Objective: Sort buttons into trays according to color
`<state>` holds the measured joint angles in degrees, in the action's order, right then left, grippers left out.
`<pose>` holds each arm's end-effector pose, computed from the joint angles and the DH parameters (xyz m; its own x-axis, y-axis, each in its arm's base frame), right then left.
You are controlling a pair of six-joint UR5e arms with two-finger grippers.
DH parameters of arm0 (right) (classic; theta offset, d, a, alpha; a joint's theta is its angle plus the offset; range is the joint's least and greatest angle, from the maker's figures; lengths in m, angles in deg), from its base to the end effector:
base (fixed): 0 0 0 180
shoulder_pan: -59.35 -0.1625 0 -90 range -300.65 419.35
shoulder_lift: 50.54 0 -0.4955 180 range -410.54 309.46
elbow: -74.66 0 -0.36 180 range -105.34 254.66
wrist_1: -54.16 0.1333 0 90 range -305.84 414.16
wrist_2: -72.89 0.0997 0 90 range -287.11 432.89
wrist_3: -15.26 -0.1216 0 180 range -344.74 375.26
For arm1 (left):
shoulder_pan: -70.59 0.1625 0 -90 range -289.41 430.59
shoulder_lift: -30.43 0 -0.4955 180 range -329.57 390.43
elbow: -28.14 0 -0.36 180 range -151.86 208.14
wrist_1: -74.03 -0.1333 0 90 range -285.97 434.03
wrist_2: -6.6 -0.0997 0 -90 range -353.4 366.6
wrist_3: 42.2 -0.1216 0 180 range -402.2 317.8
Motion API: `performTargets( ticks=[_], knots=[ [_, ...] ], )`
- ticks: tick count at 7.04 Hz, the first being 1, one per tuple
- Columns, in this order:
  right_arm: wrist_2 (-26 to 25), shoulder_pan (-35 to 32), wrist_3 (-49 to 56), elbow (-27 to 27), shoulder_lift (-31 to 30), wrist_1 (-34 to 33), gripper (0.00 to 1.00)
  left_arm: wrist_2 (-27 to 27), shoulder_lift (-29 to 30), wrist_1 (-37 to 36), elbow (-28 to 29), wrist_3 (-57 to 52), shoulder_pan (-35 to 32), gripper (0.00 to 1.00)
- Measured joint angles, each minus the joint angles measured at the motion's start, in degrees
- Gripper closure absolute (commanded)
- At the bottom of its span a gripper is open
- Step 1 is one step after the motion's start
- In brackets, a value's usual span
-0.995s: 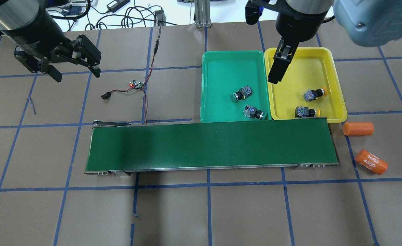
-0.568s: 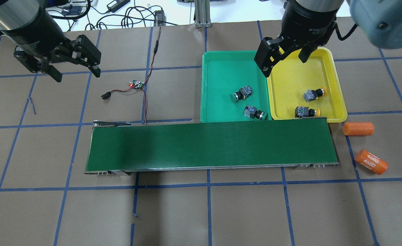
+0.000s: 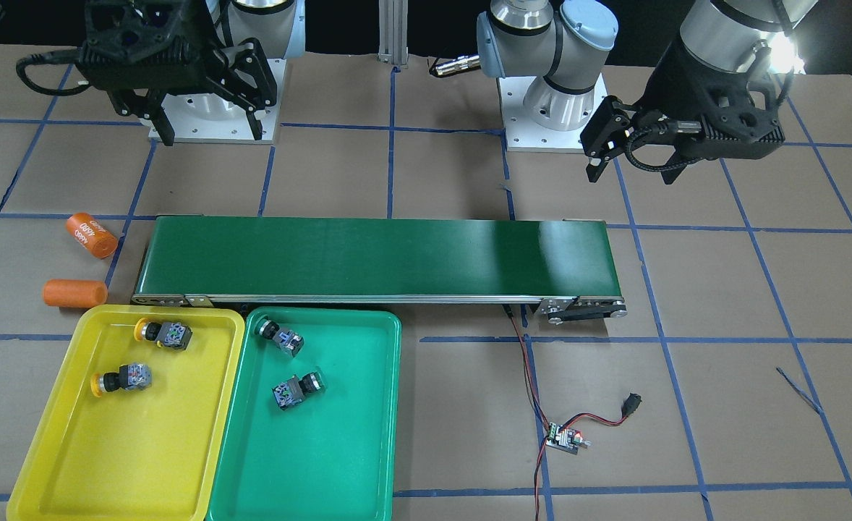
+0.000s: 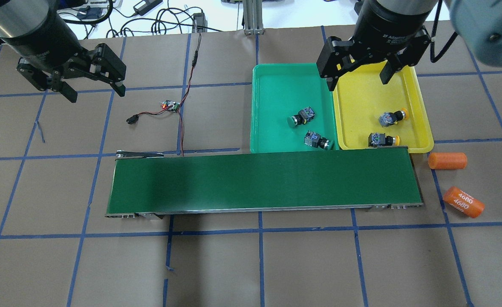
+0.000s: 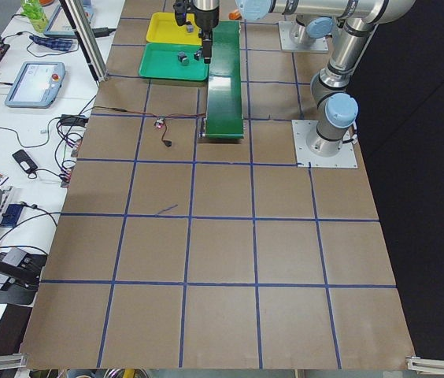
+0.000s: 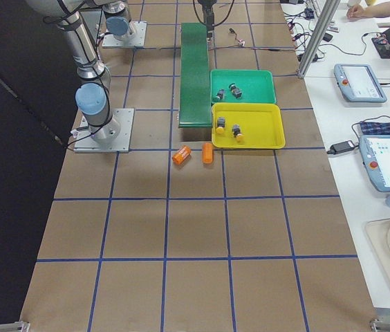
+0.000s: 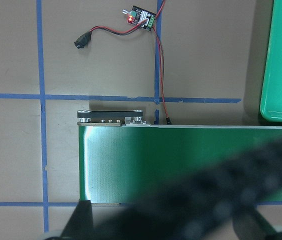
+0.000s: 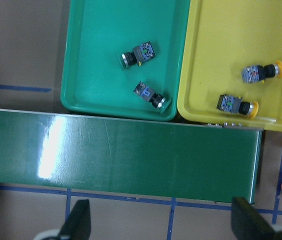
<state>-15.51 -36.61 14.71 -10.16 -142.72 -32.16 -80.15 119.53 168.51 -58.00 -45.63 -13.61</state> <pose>0.1822 -0.4289 0.5889 -0.9950 -0.0960 -0.0285 -0.0941 0.9935 -0.0639 -0.0939 -0.4631 0.5669 -0.9976 -0.0409 0.0563 -0.0414 0.9991 -0.0083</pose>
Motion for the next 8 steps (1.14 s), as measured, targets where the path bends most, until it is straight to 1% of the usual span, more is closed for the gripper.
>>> performTargets(
  ticks=[2,4,6,8],
  knots=[
    [0.17,0.0,-0.33,-3.42,-0.91,0.95,0.0,0.0,-0.02,0.0,0.0,0.0,0.0,0.0],
    [-0.02,-0.05,-0.68,-4.04,-0.98,1.07,0.0,0.0,0.02,0.0,0.0,0.0,0.0,0.0],
    [0.05,0.2,-0.69,-2.11,-0.11,0.98,0.0,0.0,0.02,-0.02,0.0,0.0,0.0,0.0],
    [-0.01,0.35,-0.53,1.54,2.82,1.34,0.0,0.0,0.03,-0.08,0.0,0.0,0.0,0.0]
  ],
)
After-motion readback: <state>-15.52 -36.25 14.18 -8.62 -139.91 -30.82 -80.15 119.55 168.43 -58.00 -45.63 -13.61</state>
